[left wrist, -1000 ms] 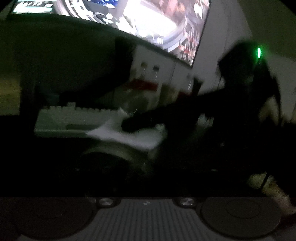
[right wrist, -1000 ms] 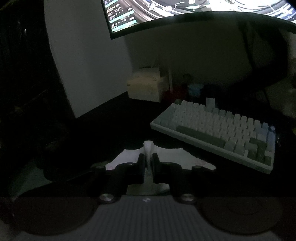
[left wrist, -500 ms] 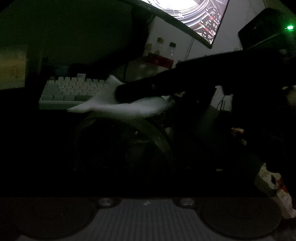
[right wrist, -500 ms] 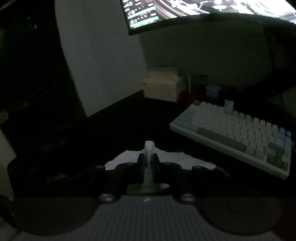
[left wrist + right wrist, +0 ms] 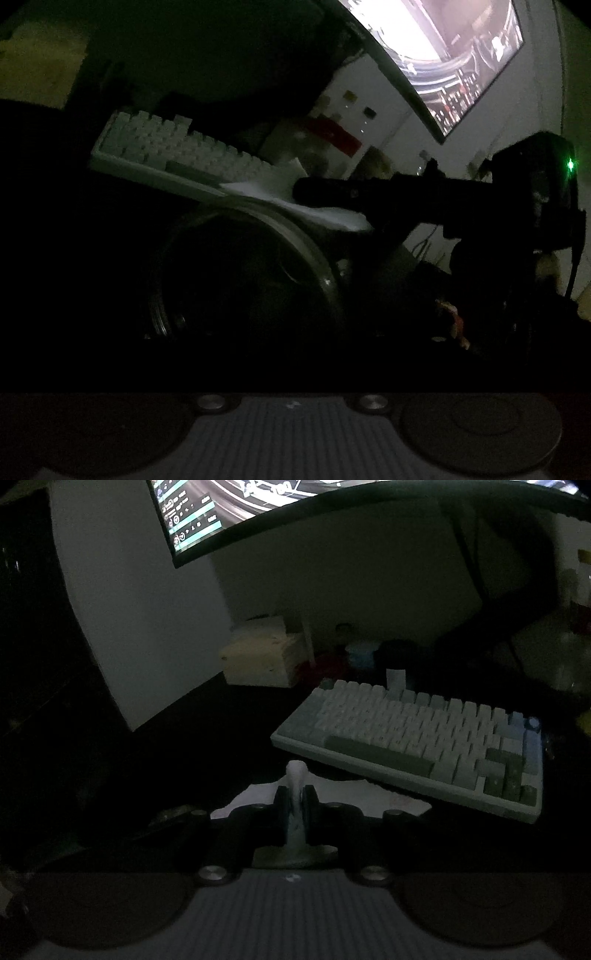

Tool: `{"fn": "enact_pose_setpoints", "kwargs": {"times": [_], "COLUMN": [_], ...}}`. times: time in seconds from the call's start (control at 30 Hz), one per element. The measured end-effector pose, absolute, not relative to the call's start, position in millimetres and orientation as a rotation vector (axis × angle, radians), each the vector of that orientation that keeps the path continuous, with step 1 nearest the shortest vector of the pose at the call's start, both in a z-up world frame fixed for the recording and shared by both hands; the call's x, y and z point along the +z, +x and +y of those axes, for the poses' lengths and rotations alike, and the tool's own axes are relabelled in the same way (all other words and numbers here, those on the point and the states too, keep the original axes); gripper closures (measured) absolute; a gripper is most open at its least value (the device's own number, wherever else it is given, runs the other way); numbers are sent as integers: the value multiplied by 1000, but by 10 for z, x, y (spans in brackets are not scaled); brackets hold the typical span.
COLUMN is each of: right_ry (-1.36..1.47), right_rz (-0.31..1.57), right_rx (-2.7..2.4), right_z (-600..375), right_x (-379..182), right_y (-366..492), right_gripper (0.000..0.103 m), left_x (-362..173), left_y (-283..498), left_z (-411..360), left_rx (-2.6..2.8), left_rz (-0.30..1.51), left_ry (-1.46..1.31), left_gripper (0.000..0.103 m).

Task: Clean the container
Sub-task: 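Wipe the jar's outer wall with the tissue in the right gripper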

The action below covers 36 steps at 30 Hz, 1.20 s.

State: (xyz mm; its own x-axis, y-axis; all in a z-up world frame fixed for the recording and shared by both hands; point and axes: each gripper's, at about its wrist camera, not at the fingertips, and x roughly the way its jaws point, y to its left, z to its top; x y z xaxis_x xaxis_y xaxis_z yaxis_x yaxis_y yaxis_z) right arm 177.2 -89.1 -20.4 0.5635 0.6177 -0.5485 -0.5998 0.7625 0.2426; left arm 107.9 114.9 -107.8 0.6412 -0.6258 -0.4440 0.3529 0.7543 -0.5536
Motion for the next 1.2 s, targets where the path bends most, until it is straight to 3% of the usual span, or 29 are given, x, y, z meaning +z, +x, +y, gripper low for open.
{"fn": "enact_pose_setpoints", "kwargs": {"times": [0.57,0.8,1.0,1.2], "right_ry": [5,6,26,-10], "right_rz": [656,679,664,661], "right_rx": [888,677,784,863], "right_z": [-763,-993,-856,-743], "right_x": [-96,-122,-101,-89], "right_y": [1441,1766,1662,1477], "right_gripper": [93,93,93,93], "left_x": [-1028,-970,-992,-990], "left_y": [991,944,987,980], "left_z": [1000,1067,1062,1049], "left_rx": [-541,-483,-464,-443], "left_rz": [643,612,611,605], "left_ry": [-301,-245,-232,-216], "left_gripper": [51,36,45,47]}}
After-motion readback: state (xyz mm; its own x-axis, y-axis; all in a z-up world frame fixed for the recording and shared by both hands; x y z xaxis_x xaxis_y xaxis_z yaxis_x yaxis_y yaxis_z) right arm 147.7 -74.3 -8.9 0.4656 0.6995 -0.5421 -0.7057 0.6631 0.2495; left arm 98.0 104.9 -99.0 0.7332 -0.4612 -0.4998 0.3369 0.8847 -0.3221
